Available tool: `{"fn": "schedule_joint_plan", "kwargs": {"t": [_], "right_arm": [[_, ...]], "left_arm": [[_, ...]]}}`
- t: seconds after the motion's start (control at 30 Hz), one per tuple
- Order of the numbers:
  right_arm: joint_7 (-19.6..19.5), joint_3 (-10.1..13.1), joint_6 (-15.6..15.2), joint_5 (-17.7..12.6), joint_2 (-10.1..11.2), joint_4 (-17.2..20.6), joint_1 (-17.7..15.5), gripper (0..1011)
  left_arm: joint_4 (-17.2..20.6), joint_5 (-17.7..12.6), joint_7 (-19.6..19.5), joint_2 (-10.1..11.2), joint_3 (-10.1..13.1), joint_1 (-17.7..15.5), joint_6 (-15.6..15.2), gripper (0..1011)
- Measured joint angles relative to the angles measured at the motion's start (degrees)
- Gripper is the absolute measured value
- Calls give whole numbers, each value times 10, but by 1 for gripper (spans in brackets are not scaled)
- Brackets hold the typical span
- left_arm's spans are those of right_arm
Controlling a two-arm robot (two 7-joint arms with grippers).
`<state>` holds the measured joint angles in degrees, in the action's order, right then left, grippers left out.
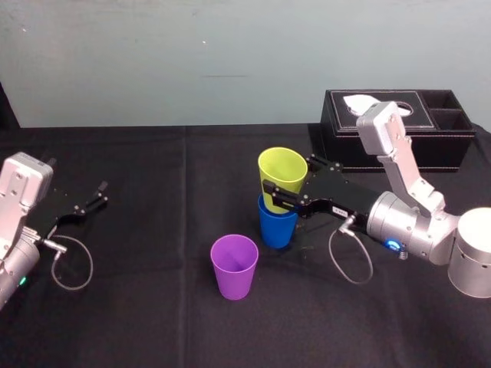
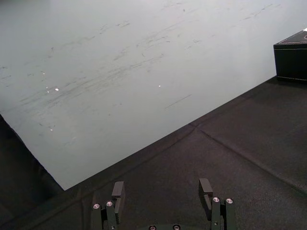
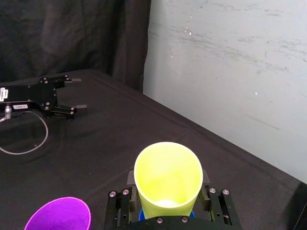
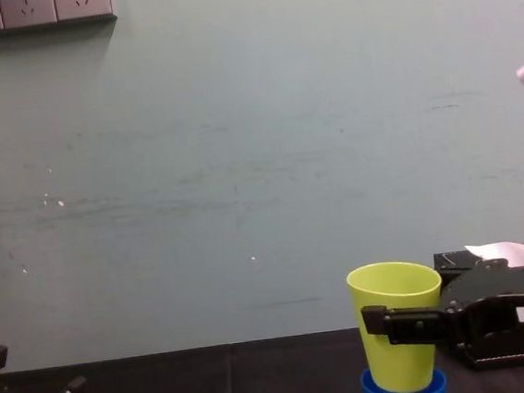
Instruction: Stack the three plastic cups sequentially using one hand.
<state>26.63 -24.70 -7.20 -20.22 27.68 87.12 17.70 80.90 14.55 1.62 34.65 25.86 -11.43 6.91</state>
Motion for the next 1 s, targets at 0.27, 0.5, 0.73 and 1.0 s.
{"fn": "schedule_joint_plan", "kwargs": {"t": [0.27,0.5,0.73,1.0], "right_arm": [[0,-1,-1,4,-6,-10,4,736],[0,-1,0,9,-11,-23,8,736],[1,-1,7,11,-20,-45,13,736],[7,0,10,7,-23,-53,15,736]], "left_arm": [[0,0,0,0,0,0,0,1011],[0,0,0,0,0,0,0,1011],[0,0,0,0,0,0,0,1011],[0,0,0,0,0,0,0,1011]]}}
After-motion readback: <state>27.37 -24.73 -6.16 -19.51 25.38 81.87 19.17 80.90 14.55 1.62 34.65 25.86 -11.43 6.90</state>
